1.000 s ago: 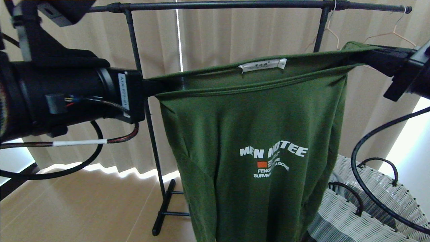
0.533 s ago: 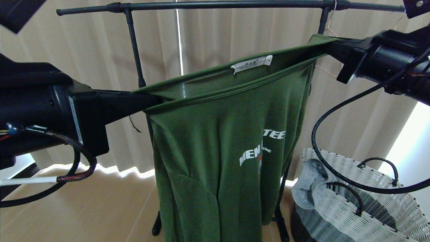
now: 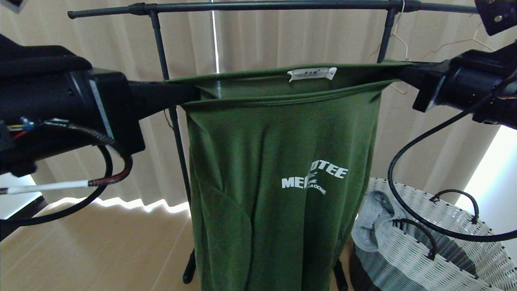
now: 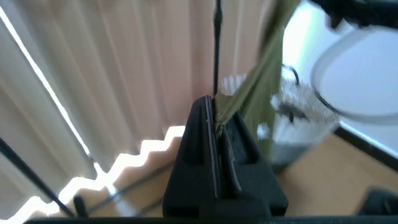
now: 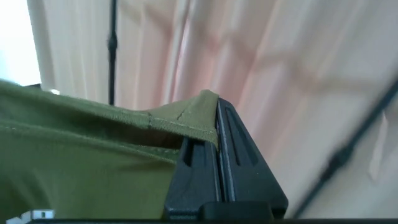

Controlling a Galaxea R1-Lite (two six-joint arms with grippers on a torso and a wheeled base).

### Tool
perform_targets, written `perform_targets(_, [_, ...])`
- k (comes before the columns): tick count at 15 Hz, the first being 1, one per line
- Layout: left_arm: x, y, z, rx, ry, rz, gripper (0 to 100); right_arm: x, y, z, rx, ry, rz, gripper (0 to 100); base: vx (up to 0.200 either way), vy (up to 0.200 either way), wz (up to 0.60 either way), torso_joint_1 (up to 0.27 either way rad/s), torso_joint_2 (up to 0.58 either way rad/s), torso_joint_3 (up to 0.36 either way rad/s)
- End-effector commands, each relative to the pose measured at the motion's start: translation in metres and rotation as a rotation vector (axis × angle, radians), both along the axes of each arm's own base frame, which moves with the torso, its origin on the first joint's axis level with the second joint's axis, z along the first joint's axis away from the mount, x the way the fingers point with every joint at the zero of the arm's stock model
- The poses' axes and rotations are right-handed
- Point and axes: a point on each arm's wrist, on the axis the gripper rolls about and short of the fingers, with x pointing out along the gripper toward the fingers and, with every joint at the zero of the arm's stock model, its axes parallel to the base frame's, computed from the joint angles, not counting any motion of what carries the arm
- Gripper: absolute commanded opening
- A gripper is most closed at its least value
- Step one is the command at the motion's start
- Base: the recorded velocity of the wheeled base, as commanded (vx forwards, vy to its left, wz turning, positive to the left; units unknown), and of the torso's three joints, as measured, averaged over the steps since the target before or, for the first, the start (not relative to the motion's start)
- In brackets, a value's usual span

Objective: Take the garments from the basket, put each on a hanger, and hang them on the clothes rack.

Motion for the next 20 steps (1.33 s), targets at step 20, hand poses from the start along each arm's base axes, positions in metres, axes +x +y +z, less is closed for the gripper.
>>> perform_targets(20, [0.048, -0.017, -0.009, 0.05, -0.095, 0.173, 0, -0.071, -0.015, -0.004, -0.031, 0.089, 0.034, 0, 0.0, 0.0, 0.0, 0.0, 0.0, 0.0])
